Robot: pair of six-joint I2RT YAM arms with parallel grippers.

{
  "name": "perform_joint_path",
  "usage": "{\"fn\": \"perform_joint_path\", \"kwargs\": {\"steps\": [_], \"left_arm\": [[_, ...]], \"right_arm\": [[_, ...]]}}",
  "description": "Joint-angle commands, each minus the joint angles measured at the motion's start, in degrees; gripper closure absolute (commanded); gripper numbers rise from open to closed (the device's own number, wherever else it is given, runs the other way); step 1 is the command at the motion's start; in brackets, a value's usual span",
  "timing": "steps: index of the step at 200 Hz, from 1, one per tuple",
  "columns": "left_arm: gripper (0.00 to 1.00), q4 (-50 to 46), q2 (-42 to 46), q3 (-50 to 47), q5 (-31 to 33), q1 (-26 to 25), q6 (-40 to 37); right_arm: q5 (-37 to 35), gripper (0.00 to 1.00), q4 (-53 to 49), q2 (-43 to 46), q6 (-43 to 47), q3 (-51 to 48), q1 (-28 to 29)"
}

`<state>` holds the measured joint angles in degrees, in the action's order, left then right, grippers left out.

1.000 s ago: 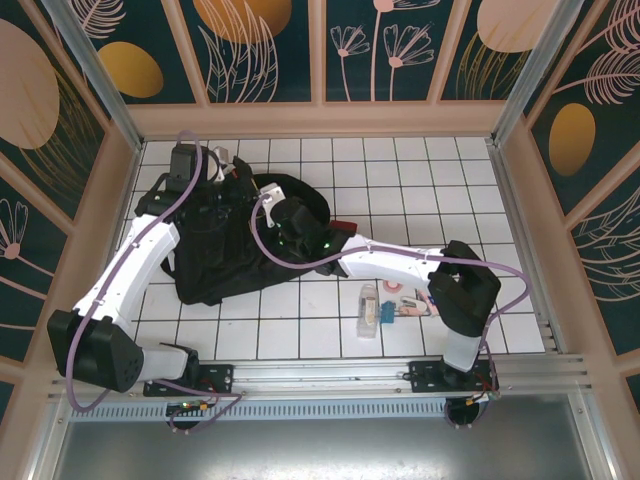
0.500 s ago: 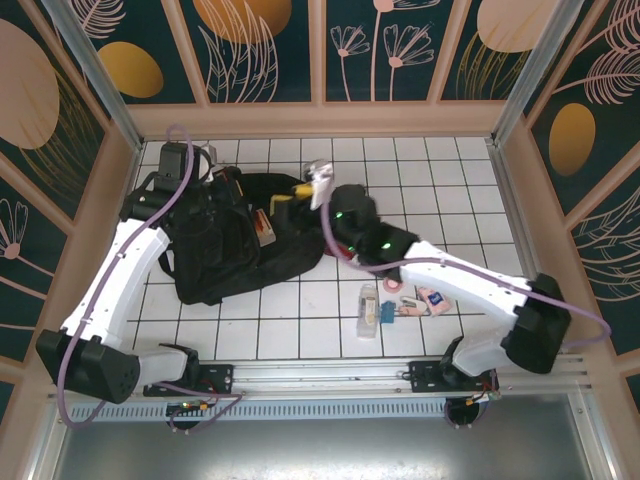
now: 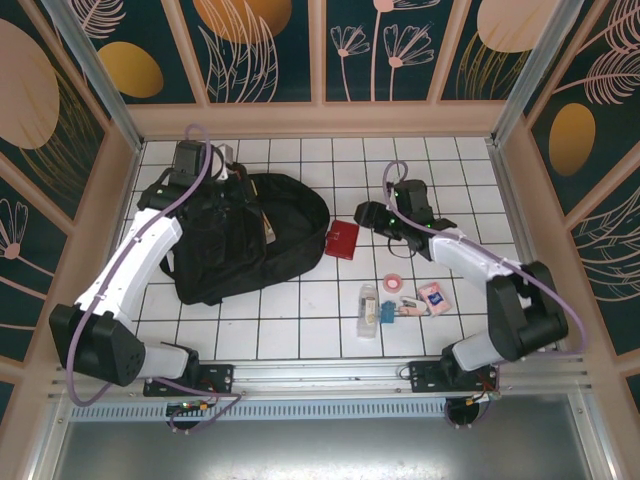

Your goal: Pack books, pencil case, and school supplies into a backpack

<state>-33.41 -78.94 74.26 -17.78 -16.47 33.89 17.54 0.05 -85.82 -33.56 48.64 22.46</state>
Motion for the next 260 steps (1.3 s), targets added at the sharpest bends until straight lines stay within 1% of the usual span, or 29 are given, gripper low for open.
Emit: {"fn": "perform_joint_path", "kwargs": {"steps": [1, 15, 29, 55, 70, 101, 132, 151, 182, 210, 231, 260], "left_arm": [[1.0, 2.2, -1.0, 0.1, -1.3, -1.7, -0.3], [1.0, 2.1, -1.3, -0.1, -1.4, -2.1, -0.5], [1.0, 2.1, -1.3, -0.2, -1.5, -2.4, -0.7], [1.0, 2.1, -1.5, -0.2, -1.8, -2.7, -0.9], [1.0, 2.1, -1.8, 0.0, -1.8, -2.8, -0.9], [1.0, 2.3, -2.7, 0.4, -2.5, -3.0, -0.7], [1.0, 2.5, -3.3, 0.8, -2.6, -3.2, -0.5], [1.0, 2.4, -3.7, 1.1, -2.9, -3.2, -0.6], [1.0, 2.4, -3.7, 0.6, -2.9, -3.2, -0.8], [1.0, 2.3, -3.8, 0.5, -2.3, -3.1, -0.8], [1.0, 2.5, -3.8, 0.5, -2.0, -3.1, -0.6], [1.0, 2.4, -3.6, 0.5, -1.5, -3.1, -0.3]], "right_arm": [[10.1, 0.4, 3.7, -4.8, -4.4, -1.2, -2.7], [12.3, 0.4, 5.2, -8.2, -4.9, -0.8, -3.9], [14.3, 0.37, 7.3, -11.2, -5.1, -0.5, -4.1], [16.8, 0.33, 9.5, -15.5, -5.9, 1.2, -4.2], [17.7, 0.32, 10.0, -17.9, -6.3, 2.7, -4.1], [16.6, 0.31, 7.6, -22.0, -5.4, 6.5, -2.0], [18.2, 0.31, 5.2, -26.4, -4.4, 10.6, 1.5], [19.8, 0.31, 6.8, -26.1, -5.2, 10.0, 2.5], [27.4, 0.33, 18.4, -22.7, -12.3, 4.2, 1.1], [32.7, 0.33, 22.1, -21.3, -15.2, 3.1, 1.0], [33.3, 0.34, 22.7, -19.9, -15.7, 1.8, 1.1], [34.3, 0.35, 27.0, -17.4, -17.8, -1.3, 0.9]]}}
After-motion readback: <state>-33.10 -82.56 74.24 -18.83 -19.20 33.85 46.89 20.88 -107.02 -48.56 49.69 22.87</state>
